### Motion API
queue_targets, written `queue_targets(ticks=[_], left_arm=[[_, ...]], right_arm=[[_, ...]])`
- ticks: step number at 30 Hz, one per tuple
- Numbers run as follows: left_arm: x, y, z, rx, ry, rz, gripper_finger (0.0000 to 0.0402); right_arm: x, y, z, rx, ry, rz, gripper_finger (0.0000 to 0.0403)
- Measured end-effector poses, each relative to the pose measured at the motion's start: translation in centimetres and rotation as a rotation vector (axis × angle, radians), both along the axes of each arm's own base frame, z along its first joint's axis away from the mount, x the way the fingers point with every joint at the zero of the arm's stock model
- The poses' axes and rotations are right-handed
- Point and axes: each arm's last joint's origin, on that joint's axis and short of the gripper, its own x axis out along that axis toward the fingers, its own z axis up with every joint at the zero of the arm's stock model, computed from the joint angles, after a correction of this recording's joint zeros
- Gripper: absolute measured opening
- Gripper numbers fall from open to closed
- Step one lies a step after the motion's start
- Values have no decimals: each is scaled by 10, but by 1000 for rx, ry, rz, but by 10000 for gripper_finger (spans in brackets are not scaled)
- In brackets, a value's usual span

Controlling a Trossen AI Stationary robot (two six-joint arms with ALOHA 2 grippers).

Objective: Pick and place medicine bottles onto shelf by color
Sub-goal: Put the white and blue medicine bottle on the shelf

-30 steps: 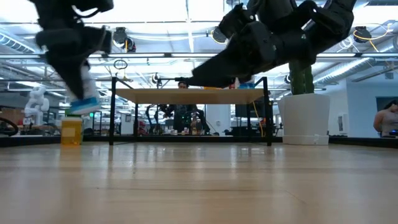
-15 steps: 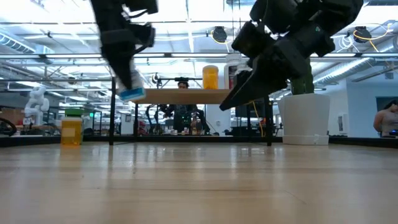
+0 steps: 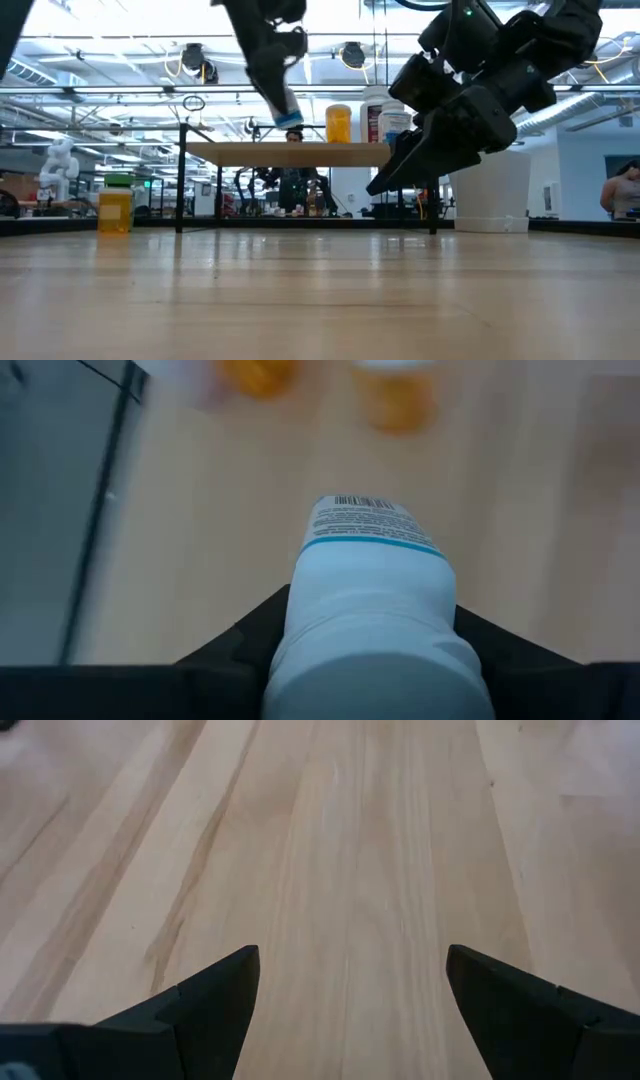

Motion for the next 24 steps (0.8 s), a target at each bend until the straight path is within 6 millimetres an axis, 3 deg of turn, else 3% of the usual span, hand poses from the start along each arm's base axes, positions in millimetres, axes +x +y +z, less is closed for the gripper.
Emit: queue_targets(ticks=[10,17,24], left_arm=[[42,76,-4,44,10,-174,171],[39,96,-13,19,116,-218,174],[30,109,-18,11,133,-219,180]], right_arm=[[-5,0,-4,7,-52,-4,314],[-18,-1,-13,35,-109,-20,314],[-17,-2,-11,38,-144,-22,314]])
